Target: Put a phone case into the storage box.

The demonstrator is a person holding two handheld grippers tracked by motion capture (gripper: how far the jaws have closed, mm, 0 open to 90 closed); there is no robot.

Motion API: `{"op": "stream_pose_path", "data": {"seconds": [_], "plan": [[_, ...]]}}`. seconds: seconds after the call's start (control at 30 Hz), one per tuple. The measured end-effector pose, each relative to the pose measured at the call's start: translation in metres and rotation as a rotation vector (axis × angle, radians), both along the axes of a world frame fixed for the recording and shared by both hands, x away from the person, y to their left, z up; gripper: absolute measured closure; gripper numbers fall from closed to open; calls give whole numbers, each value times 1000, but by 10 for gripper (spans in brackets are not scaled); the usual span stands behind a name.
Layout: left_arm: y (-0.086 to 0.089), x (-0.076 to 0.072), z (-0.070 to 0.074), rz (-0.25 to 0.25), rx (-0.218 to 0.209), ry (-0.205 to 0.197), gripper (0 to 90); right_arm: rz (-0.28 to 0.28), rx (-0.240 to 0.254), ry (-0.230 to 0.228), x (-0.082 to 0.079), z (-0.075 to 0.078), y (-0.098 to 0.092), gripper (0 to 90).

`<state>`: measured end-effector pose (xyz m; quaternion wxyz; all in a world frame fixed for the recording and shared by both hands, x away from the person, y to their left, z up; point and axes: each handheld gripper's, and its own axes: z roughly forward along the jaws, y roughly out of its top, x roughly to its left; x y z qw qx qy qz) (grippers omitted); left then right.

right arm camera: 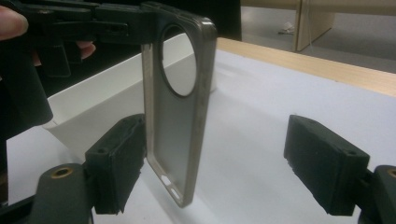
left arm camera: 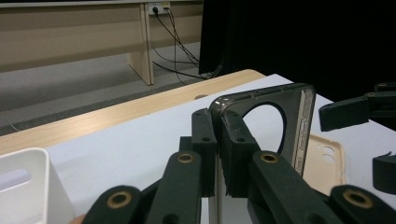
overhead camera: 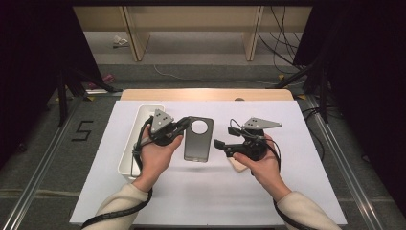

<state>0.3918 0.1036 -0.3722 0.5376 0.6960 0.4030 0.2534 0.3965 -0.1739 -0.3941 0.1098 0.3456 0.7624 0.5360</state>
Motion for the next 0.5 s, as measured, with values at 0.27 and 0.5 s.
{"op": "stream_pose_path", "data": {"seconds": [0.27,0.5], "plan": [[9,1,6,15,-15,-16,847,22,-27,-15,-3,3,-8,176],[19,1,13,32,-34,-32,847,30,-39,-23,-6,3,-10,168]]}}
